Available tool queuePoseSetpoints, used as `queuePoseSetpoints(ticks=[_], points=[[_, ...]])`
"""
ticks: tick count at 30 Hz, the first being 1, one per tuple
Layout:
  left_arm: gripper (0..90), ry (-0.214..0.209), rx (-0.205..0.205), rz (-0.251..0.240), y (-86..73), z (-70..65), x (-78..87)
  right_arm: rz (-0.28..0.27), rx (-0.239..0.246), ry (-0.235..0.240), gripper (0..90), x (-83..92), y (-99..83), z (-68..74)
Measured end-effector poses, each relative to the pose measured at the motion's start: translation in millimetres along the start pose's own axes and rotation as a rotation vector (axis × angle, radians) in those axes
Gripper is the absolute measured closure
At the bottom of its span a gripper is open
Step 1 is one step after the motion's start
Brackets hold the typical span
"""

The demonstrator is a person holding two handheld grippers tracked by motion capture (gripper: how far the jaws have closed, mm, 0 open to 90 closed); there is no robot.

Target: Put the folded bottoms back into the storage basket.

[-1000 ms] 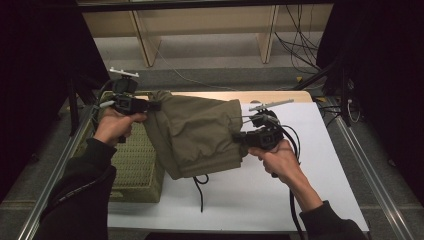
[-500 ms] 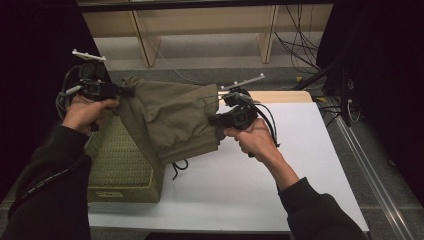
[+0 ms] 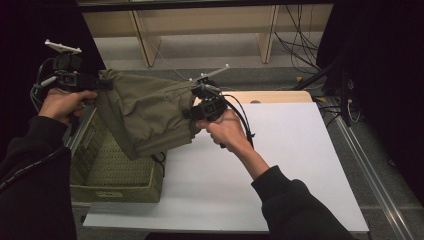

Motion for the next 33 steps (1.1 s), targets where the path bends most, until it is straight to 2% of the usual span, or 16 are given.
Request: queuePoseSetpoints(ticks=[6,15,24,33], points=[[82.3,0.028,0.016,0.003,-3.5,23.0,0.7,0.023,0.021,-0.01,87.5,-18.6,6.9,14.7],[82.3,0.061,0.036,-0.012,-10.2,48.0,10.8,0.044,0.034,-0.005,87.4,-40.8,13.1,37.9],[82.2,0.101,0.051,-0.004,-14.6,65.1,16.9,0.053,0.03,0.005,87.3,-59.5,12.9,55.7],[82.2,0.108,0.074,0.0,-17.8,75.5,16.4,0.068,0.042,0.012,87.3,-69.1,9.7,68.6]])
Point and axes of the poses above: each handheld gripper's, and its own axes: x roughly backward along the jaws, y roughly out of its top, z roughly to its left, the point moved 7 cm from there along -x, roughly forward along the jaws, and after that the axes turned 8 degrees about -y, right-handed, at the moved point
